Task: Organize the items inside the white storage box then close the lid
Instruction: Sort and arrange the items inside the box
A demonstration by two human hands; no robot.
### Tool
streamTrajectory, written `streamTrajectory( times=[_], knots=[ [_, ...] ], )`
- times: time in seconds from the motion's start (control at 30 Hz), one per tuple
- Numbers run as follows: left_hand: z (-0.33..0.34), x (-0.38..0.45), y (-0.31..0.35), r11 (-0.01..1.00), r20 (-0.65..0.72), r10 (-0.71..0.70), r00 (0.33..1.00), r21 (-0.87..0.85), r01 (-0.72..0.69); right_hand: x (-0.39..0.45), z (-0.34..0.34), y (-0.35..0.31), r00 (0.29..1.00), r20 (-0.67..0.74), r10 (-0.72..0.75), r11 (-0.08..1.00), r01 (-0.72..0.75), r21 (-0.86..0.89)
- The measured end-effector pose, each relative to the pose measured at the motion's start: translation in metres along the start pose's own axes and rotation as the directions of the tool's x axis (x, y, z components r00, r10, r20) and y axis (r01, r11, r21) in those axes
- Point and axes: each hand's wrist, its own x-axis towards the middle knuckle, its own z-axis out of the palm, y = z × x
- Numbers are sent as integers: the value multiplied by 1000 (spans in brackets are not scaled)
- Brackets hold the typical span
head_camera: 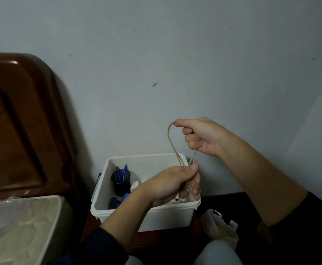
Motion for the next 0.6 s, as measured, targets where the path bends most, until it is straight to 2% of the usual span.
streamTrajectory(
  times=[0.13,0.2,0.23,0.27,0.3,0.33,0.37,0.4,0.43,0.5,0.6],
  knots=[
    [-5,-2,0,1000,-15,7,1000,-20,-8,4,-2,8,999,-47,-15,995,20,95],
    [-11,-3,1,999,-98,-36,994,31,39,6,-7,13,994,-108,-32,995,42,88],
    [-15,-3,0,993,-157,-58,986,92,73,6,-9,17,983,-172,-69,998,65,-27],
    [-20,-4,0,981,-206,-76,976,160,110,7,-14,22,959,-247,-141,961,72,-269],
    [-24,-6,-1,965,-233,-101,967,215,152,6,-19,28,915,-298,-271,819,57,-570],
    [-27,-7,-2,950,-241,-135,961,244,195,5,-22,32,878,-222,-424,629,109,-769],
    [-31,-8,-2,940,-237,-172,956,250,231,2,-22,34,841,-48,-539,477,258,-840],
    [-33,-9,-3,939,-227,-202,953,232,254,-4,-18,38,814,135,-565,435,433,-790],
    [-36,-10,-2,944,-214,-222,951,197,264,-8,-12,43,810,270,-521,477,539,-694],
    [-41,-12,0,961,-187,-228,955,117,253,-16,-2,59,823,419,-383,540,568,-621],
    [-54,-17,3,975,-200,-216,956,14,223,-19,-2,84,874,447,-191,566,470,-677]
  ],
)
